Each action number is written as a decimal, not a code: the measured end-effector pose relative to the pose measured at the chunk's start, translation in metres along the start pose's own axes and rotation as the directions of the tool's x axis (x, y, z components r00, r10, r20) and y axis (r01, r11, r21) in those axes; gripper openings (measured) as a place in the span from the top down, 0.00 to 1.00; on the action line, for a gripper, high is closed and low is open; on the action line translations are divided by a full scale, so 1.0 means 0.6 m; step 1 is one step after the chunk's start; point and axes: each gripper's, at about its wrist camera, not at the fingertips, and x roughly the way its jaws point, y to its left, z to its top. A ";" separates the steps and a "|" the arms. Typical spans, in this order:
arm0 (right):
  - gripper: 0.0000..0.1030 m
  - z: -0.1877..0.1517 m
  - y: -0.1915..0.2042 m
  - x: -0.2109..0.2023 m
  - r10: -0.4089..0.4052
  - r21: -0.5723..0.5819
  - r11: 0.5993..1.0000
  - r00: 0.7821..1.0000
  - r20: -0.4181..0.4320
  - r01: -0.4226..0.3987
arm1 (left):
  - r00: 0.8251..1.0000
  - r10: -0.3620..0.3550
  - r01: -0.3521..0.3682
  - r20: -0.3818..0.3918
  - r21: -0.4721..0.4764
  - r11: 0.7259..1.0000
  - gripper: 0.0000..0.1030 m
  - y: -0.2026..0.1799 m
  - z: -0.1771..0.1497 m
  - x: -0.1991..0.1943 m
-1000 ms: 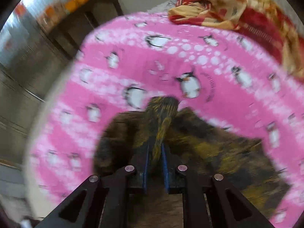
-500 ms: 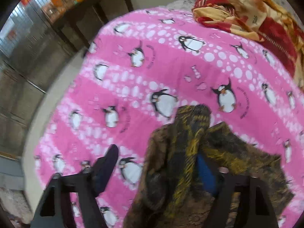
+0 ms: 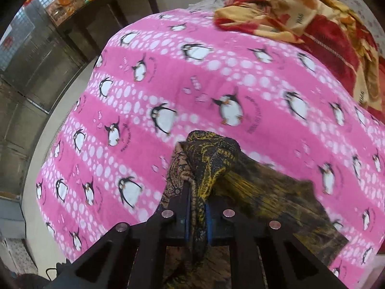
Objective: Fold small clothes
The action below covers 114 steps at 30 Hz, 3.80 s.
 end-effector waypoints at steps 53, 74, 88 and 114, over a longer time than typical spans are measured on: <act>0.92 -0.509 -0.129 -0.114 -0.066 -0.035 0.996 0.962 0.263 0.078 | 0.948 -0.029 0.039 -0.318 0.025 0.999 0.89 -0.047 -0.051 0.135; 0.70 -0.355 -0.254 -0.095 -0.383 0.610 0.779 0.879 0.284 0.143 | 0.957 0.042 -0.032 -0.288 0.037 0.999 0.89 -0.085 0.223 0.377; 0.70 -0.366 -0.342 0.010 -0.362 0.601 0.791 0.880 0.307 0.117 | 0.947 0.120 -0.090 -0.299 0.113 0.990 0.89 -0.088 0.171 0.440; 0.20 -0.564 -0.384 -0.032 0.132 0.464 0.765 0.814 0.566 -0.447 | 0.861 -0.382 0.308 -0.336 -0.254 0.917 0.14 -0.001 0.076 0.307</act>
